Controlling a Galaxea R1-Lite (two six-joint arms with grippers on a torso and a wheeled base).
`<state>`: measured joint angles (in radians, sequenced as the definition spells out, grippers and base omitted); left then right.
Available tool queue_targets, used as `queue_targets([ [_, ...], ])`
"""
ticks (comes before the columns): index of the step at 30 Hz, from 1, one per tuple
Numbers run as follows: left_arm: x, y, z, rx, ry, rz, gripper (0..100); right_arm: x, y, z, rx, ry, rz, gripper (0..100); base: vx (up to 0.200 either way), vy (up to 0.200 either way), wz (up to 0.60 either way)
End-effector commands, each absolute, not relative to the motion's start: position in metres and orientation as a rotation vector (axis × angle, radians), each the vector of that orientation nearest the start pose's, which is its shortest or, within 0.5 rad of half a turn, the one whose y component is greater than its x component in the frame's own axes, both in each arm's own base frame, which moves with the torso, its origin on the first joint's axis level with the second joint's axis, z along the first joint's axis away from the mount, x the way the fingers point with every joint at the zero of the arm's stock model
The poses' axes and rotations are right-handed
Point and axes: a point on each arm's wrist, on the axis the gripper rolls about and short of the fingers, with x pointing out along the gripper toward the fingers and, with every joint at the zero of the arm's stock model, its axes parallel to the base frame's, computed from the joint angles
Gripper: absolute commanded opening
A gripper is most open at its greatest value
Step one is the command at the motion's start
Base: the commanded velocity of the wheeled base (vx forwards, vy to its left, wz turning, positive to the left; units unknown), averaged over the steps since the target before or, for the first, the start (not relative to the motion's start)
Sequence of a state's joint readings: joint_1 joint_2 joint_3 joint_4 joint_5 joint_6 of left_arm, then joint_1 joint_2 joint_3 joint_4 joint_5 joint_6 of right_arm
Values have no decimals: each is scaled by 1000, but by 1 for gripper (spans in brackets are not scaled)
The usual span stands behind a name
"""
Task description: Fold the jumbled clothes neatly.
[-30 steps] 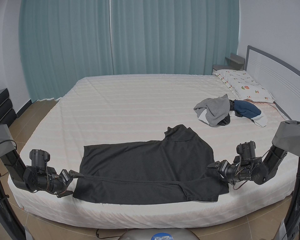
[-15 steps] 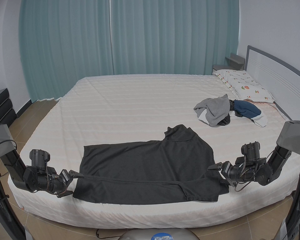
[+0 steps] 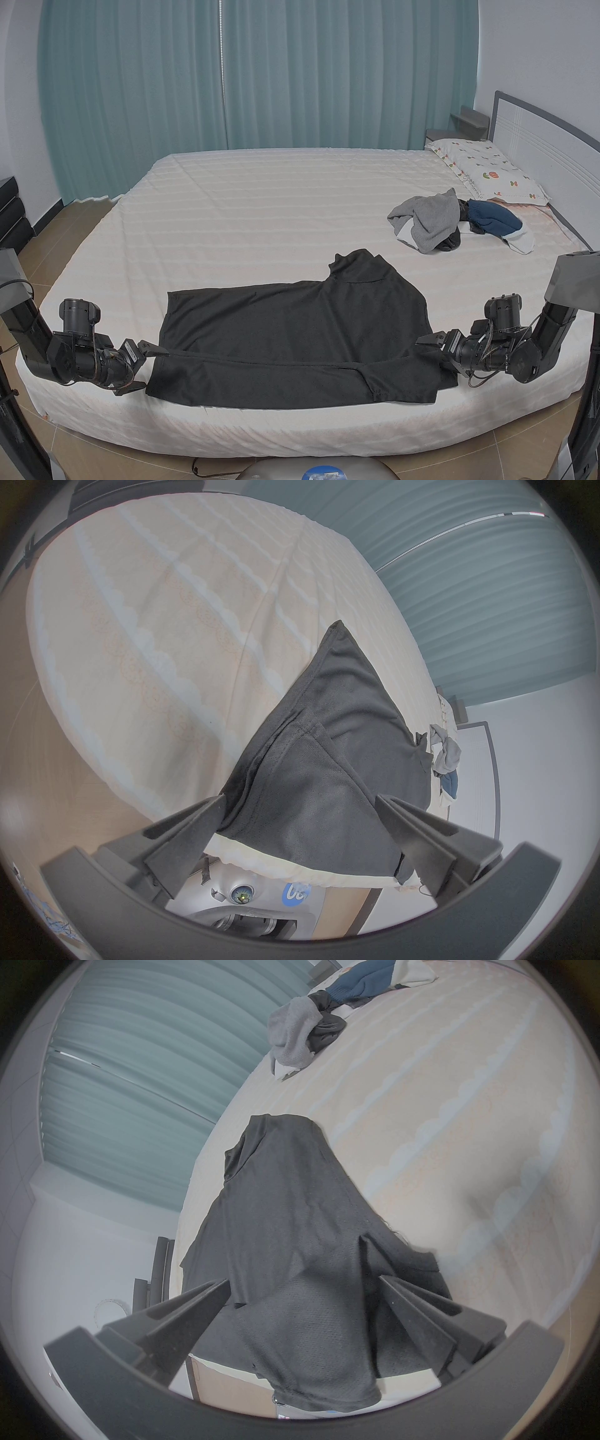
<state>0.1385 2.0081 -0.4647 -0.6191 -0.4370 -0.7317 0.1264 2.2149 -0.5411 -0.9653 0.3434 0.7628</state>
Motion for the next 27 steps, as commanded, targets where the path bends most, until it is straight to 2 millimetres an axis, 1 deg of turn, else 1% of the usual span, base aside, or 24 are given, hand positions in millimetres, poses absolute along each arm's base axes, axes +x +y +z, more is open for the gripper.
queue_targets([
  [1, 267, 28, 19, -940, 965, 63, 100, 311, 47, -13, 796, 866, 151, 100, 0, 0, 0],
  [5, 267, 28, 19, -940, 965, 63, 100, 313, 49, -12, 802, 861, 159, 100, 0, 0, 0],
  [9, 267, 27, 19, -939, 966, 62, 100, 315, 50, -20, 793, 878, 153, 100, 0, 0, 0],
  [10, 267, 27, 19, -939, 966, 62, 100, 315, 50, -22, 794, 883, 149, 0, 0, 0, 0],
  [13, 267, 27, 18, -939, 967, 62, 100, 316, 48, -25, 793, 881, 140, 0, 0, 0, 0],
  [20, 267, 27, 18, -939, 969, 64, 100, 319, 38, -19, 813, 812, 136, 0, 0, 0, 0],
  [27, 267, 28, 18, -939, 967, 64, 100, 323, 35, -16, 822, 793, 138, 0, 0, 0, 0],
])
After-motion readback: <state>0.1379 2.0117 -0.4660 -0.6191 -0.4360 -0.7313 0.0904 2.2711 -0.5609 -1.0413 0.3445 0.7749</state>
